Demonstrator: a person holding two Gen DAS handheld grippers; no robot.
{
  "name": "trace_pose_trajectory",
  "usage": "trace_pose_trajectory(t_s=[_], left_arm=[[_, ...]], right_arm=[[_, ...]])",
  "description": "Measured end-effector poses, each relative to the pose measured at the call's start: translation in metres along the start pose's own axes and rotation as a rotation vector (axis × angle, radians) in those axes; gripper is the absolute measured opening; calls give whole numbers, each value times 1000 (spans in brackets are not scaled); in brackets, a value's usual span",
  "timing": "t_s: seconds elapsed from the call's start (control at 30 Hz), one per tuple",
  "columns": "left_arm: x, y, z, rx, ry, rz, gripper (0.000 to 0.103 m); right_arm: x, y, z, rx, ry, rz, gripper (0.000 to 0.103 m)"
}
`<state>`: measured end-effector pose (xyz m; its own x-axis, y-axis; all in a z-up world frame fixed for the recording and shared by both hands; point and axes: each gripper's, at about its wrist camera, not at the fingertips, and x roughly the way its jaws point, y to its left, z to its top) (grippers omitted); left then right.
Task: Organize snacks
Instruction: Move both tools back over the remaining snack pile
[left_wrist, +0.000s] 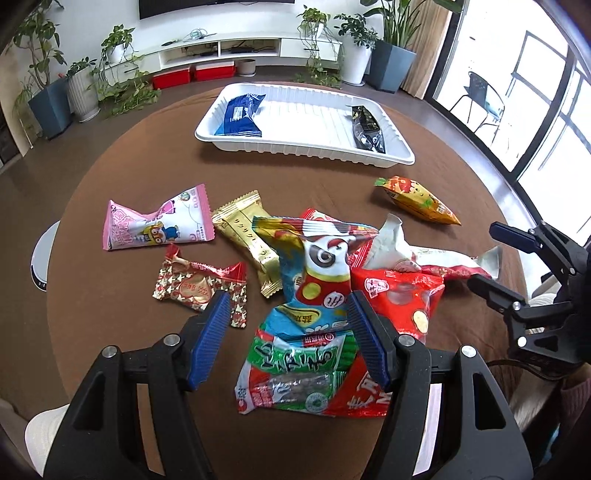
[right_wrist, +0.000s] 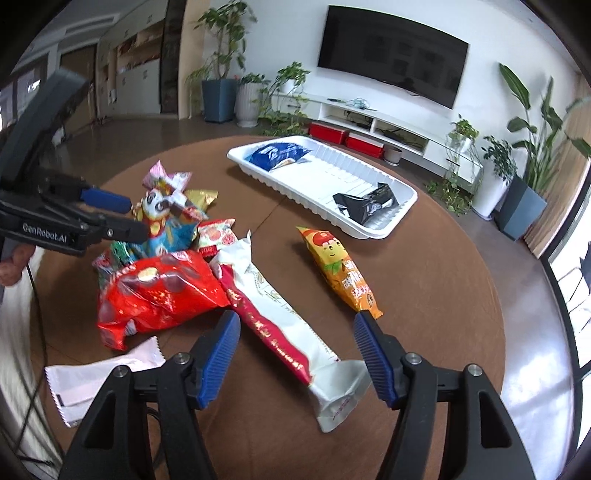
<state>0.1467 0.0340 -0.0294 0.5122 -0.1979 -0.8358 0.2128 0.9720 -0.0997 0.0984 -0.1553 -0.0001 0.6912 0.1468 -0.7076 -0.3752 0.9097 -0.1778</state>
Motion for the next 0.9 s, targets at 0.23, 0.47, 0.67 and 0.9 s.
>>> trace_pose_trajectory(t_s=[0.23, 0.47, 0.67, 0.9], left_arm=[[8, 5, 8, -18, 13, 4, 63], [15, 13, 18, -63, 24, -11, 63], [16, 11, 22, -58, 20, -23, 63], [20, 6, 29, -38, 25, -16, 63]], right_arm=[[20, 5, 2, -101, 63, -1, 69], [31, 8, 1, -160, 105, 12, 69], [35, 8, -2, -170, 124, 22, 69], [36, 6, -2, -159, 128, 34, 69]])
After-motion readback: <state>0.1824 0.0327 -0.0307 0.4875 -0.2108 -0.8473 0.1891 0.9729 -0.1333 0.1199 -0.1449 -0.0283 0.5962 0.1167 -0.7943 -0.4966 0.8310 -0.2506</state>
